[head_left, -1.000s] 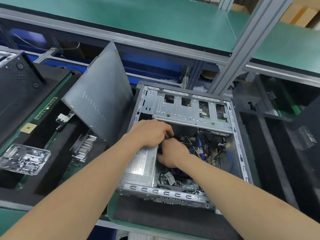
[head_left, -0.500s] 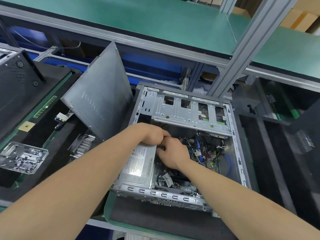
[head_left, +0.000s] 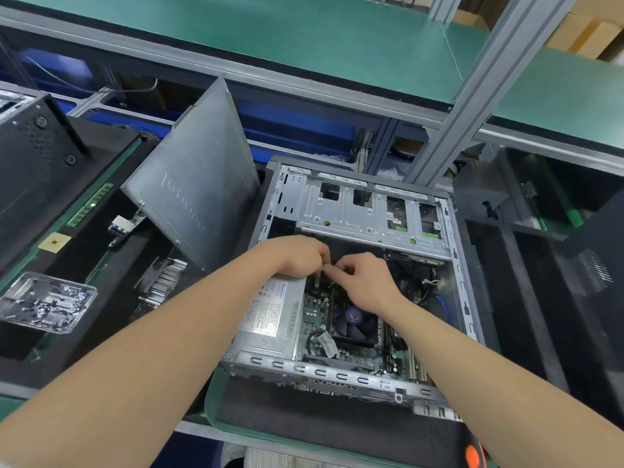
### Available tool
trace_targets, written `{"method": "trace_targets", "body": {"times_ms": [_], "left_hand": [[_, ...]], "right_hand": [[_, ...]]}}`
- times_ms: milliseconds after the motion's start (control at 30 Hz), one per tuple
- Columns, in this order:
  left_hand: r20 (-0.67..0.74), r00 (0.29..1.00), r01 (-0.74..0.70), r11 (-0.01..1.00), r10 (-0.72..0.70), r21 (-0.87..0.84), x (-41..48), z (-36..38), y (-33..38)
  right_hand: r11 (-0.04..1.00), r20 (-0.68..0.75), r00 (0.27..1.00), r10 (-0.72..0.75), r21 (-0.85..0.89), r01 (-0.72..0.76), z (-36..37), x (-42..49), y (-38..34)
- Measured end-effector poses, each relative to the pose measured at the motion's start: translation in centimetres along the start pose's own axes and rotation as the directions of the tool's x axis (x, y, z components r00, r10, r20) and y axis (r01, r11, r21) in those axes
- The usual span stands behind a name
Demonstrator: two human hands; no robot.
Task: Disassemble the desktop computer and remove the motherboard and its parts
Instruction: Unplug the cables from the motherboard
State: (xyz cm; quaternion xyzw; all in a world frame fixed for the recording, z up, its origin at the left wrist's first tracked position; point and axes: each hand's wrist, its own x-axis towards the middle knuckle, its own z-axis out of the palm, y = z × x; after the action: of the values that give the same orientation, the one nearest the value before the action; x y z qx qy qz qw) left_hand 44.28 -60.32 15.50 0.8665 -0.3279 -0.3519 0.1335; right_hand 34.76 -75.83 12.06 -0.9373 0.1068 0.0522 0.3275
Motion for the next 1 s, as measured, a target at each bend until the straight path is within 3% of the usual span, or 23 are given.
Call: {"method": "trace_targets", "body": {"times_ms": [233,333,400,467,533,600,700,833,1000], "left_hand": [[-0.056,0.998,0.042,0.999,-0.041,0.009,-0.5,0.1,0.4],[-0.062,0.997,0.043,0.999,-0.044,-0.017,-0.6,0.2,0.3],[-0.053,0.998,0.039,0.999,-0.041,-0.032,-0.6,0.2,0.3],[-0.038,0.999,0.028,0.999,-0.03,-0.034,-0.6,0.2,0.3],[-0.038,0.999,0.025,0.999,-0.027,-0.038,-0.5,0.3,0.3],[-0.042,0.998,0.034,0.998,-0.036,-0.044,-0.4,0.3,0.4],[-0.025,0.998,0.048,0.999,-0.049,-0.018,-0.4,0.3,0.4],[-0.028,0.996,0.088,0.996,-0.088,0.017,-0.1,0.3,0.5],[0.009,0.994,0.106,0.992,-0.106,-0.073,-0.3,0.4,0.6]], "right_hand": [[0.988,0.026,0.988,-0.153,-0.009,0.154,-1.4,-1.6,0.1],[0.947,0.257,0.94,-0.224,-0.17,0.272,-2.5,-2.3,1.0],[0.859,0.452,0.878,-0.157,-0.375,0.347,-3.0,-2.6,1.7],[0.739,0.518,0.851,-0.091,-0.538,0.406,-2.8,-3.0,2.3],[0.675,0.482,0.866,-0.133,-0.595,0.435,-2.2,-3.2,2.9],[0.682,0.454,0.873,-0.177,-0.583,0.441,-2.0,-3.4,3.3],[0.732,0.456,0.881,-0.126,-0.556,0.393,-2.7,-3.5,3.7],[0.701,0.423,0.905,-0.049,-0.631,0.333,-4.1,-4.0,4.0],[0.807,0.389,0.921,-0.014,-0.539,0.24,-5.6,-4.6,4.6]]}}
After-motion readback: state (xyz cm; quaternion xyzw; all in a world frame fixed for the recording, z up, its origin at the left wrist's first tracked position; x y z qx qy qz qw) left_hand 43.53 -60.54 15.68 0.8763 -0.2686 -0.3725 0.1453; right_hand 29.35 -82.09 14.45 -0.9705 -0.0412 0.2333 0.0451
